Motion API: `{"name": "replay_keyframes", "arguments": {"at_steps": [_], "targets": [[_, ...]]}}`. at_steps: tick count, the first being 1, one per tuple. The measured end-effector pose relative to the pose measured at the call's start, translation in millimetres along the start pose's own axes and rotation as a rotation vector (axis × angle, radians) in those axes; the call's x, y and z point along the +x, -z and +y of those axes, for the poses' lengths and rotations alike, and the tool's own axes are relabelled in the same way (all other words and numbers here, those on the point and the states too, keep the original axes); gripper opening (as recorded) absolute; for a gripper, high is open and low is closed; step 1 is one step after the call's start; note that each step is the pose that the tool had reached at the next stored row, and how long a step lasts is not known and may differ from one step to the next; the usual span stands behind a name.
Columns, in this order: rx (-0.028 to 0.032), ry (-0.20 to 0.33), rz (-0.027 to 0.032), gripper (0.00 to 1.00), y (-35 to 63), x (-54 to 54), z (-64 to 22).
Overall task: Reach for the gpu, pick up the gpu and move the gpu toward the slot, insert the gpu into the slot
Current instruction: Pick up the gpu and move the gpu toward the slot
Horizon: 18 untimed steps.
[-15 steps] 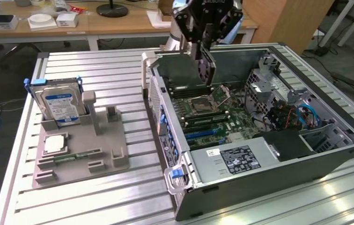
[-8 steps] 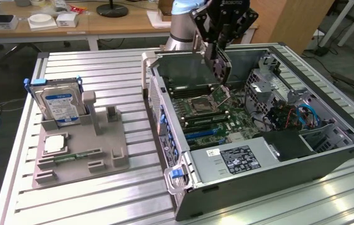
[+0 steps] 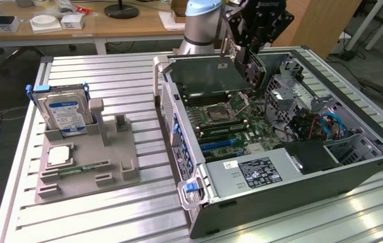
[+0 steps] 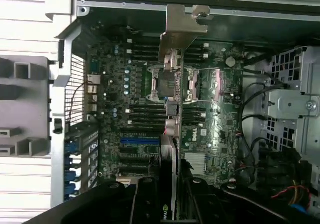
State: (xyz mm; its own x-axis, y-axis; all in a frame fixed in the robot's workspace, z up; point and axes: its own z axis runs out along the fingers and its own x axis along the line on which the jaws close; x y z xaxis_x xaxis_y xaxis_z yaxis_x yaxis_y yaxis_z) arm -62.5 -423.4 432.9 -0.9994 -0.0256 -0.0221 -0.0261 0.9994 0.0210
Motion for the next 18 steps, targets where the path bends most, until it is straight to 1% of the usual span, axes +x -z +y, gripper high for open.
{"name": "replay_keyframes", "arguments": {"at_steps": [15,17,18], "targets": [[0.0001,0.0,0.0,0.26,-4.2,-59.9,-1.7],[0.0001,0.0,-0.0001,0.26,-4.7,-65.1,-1.8],[0.0002,0.0,0.0,0.26,-4.7,-65.2,-1.8]]}}
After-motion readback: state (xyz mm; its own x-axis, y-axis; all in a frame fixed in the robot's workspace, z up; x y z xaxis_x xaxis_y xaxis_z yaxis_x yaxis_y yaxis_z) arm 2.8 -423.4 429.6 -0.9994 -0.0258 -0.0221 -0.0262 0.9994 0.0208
